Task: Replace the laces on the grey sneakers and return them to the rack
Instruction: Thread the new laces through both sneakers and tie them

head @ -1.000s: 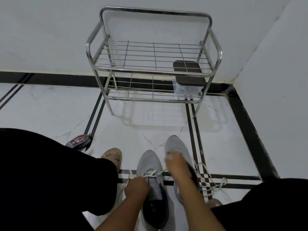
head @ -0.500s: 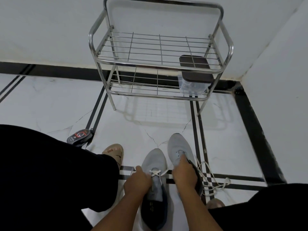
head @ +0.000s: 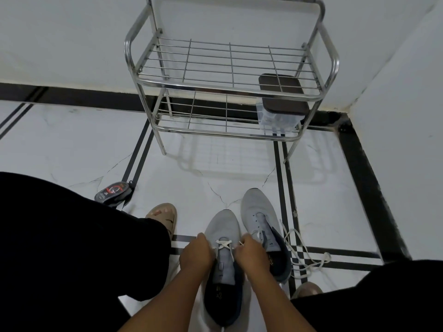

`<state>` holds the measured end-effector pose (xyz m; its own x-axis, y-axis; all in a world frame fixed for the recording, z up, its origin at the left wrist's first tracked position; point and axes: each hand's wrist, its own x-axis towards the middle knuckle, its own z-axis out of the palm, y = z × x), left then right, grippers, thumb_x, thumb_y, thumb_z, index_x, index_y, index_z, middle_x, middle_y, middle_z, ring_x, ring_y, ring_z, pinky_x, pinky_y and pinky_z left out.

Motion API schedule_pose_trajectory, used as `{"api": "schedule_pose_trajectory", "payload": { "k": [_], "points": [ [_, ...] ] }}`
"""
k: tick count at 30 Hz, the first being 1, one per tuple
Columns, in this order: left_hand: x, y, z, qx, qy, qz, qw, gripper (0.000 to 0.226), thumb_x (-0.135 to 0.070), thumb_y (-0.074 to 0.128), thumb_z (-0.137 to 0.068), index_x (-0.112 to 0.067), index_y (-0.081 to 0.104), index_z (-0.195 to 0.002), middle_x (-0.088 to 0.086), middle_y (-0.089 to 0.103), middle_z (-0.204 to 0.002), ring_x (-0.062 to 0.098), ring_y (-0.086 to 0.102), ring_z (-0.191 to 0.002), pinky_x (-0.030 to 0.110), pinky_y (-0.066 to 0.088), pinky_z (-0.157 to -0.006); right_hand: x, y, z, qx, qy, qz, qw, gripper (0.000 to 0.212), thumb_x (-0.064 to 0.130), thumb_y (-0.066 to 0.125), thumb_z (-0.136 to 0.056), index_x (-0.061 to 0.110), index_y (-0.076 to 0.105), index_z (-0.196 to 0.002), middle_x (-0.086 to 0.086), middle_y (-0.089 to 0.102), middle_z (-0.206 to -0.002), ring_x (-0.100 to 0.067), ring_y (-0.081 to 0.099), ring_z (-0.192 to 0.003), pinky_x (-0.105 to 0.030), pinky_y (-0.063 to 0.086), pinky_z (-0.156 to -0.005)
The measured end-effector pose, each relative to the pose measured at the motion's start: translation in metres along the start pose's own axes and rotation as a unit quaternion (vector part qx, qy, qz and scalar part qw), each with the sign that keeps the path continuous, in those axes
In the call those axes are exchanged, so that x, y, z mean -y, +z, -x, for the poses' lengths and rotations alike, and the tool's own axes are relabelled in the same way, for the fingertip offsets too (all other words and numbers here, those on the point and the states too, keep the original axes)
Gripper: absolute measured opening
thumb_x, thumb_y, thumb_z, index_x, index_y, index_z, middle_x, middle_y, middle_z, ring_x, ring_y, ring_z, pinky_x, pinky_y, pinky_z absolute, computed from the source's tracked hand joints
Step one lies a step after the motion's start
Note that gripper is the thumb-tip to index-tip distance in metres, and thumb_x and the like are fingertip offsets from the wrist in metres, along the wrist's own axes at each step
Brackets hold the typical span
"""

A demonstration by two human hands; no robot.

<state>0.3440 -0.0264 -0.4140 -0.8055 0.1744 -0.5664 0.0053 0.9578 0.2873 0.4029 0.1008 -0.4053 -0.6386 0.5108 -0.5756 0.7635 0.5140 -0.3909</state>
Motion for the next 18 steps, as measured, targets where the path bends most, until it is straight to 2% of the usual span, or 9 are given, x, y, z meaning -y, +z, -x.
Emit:
{"api": "schedule_pose_trajectory", "payload": {
  "k": [2, 4, 6, 7, 9, 10, 12, 14, 18],
  "points": [
    [-0.003, -0.005, 0.002, -0.015, -0.015, 0.054, 0.998, 0.031, -0.034, 0.047, -0.095, -0.012, 0.037, -0.114, 0.01, 0.063, -0.11, 0.029, 0.062, -0.1, 0.037, 0.048, -0.078, 0.015, -0.016, -0.007, -0.037, 0.008, -0.078, 0.996, 0.037, 0.026, 0.041, -0.097, 0.008, 0.043, -0.129, -0.014, 0.058, -0.122, -0.03, 0.057, -0.107, -0.035, 0.047, -0.083],
    [-0.011, -0.01, 0.002, -0.009, -0.037, 0.077, 0.996, 0.042, -0.043, 0.053, -0.091, -0.012, 0.036, -0.115, 0.009, 0.063, -0.11, 0.03, 0.062, -0.1, 0.037, 0.048, -0.077, 0.032, -0.038, -0.015, -0.081, -0.005, -0.108, 0.991, 0.038, 0.017, 0.036, -0.097, 0.005, 0.044, -0.133, -0.016, 0.055, -0.128, -0.029, 0.056, -0.107, -0.035, 0.046, -0.085],
    [-0.016, -0.011, 0.003, 0.039, -0.034, 0.027, 0.998, 0.044, -0.039, 0.057, -0.087, -0.013, 0.044, -0.121, 0.008, 0.061, -0.119, 0.028, 0.06, -0.109, 0.035, 0.048, -0.082, 0.045, -0.056, -0.017, -0.122, -0.037, -0.134, 0.983, 0.041, 0.011, 0.034, -0.098, 0.009, 0.048, -0.136, -0.011, 0.058, -0.128, -0.027, 0.057, -0.11, -0.035, 0.049, -0.087],
    [-0.016, -0.009, 0.004, 0.062, -0.034, 0.007, 0.997, 0.044, -0.035, 0.059, -0.086, -0.013, 0.048, -0.123, 0.008, 0.059, -0.123, 0.027, 0.058, -0.114, 0.035, 0.048, -0.086, 0.049, -0.061, -0.015, -0.133, -0.052, -0.161, 0.977, 0.041, 0.01, 0.034, -0.098, 0.013, 0.048, -0.137, -0.007, 0.062, -0.123, -0.023, 0.059, -0.105, -0.033, 0.051, -0.083],
    [-0.011, -0.003, 0.009, 0.093, -0.034, -0.004, 0.995, 0.044, -0.031, 0.062, -0.084, -0.013, 0.055, -0.123, 0.008, 0.058, -0.127, 0.027, 0.056, -0.119, 0.034, 0.048, -0.093, 0.05, -0.059, -0.01, -0.13, -0.059, -0.223, 0.964, 0.035, 0.009, 0.035, -0.098, 0.02, 0.049, -0.128, 0.001, 0.068, -0.108, -0.018, 0.063, -0.092, -0.032, 0.054, -0.073],
    [-0.007, 0.002, 0.011, 0.095, -0.033, 0.0, 0.995, 0.041, -0.031, 0.064, -0.083, -0.013, 0.058, -0.12, 0.008, 0.06, -0.126, 0.027, 0.056, -0.119, 0.034, 0.048, -0.093, 0.049, -0.054, -0.006, -0.117, -0.051, -0.234, 0.964, 0.026, 0.01, 0.036, -0.097, 0.02, 0.05, -0.117, 0.001, 0.069, -0.104, -0.019, 0.065, -0.089, -0.035, 0.055, -0.075],
    [-0.002, 0.007, 0.015, 0.087, -0.033, 0.019, 0.995, 0.031, -0.029, 0.064, -0.084, -0.014, 0.065, -0.111, 0.009, 0.064, -0.12, 0.027, 0.059, -0.114, 0.033, 0.049, -0.091, 0.044, -0.038, 0.002, -0.078, -0.035, -0.194, 0.977, 0.017, 0.012, 0.04, -0.096, 0.022, 0.053, -0.096, -0.001, 0.07, -0.1, -0.022, 0.065, -0.089, -0.036, 0.055, -0.081],
    [0.002, 0.006, 0.015, 0.08, -0.043, 0.04, 0.995, 0.026, -0.02, 0.054, -0.088, -0.014, 0.07, -0.109, 0.009, 0.066, -0.118, 0.028, 0.06, -0.111, 0.032, 0.049, -0.09, 0.033, -0.019, 0.007, -0.04, -0.046, -0.093, 0.994, 0.018, 0.013, 0.049, -0.092, 0.023, 0.064, -0.086, -0.002, 0.071, -0.098, -0.023, 0.065, -0.092, -0.032, 0.053, -0.081],
    [0.01, 0.001, 0.008, 0.092, -0.046, 0.053, 0.993, 0.034, -0.014, 0.047, -0.093, -0.012, 0.066, -0.12, 0.009, 0.061, -0.128, 0.025, 0.058, -0.117, 0.028, 0.046, -0.095, 0.02, 0.012, 0.02, -0.004, -0.058, 0.099, 0.993, 0.02, 0.019, 0.055, -0.089, 0.022, 0.074, -0.095, -0.004, 0.071, -0.103, -0.024, 0.065, -0.098, -0.03, 0.053, -0.084]
  ]
}}
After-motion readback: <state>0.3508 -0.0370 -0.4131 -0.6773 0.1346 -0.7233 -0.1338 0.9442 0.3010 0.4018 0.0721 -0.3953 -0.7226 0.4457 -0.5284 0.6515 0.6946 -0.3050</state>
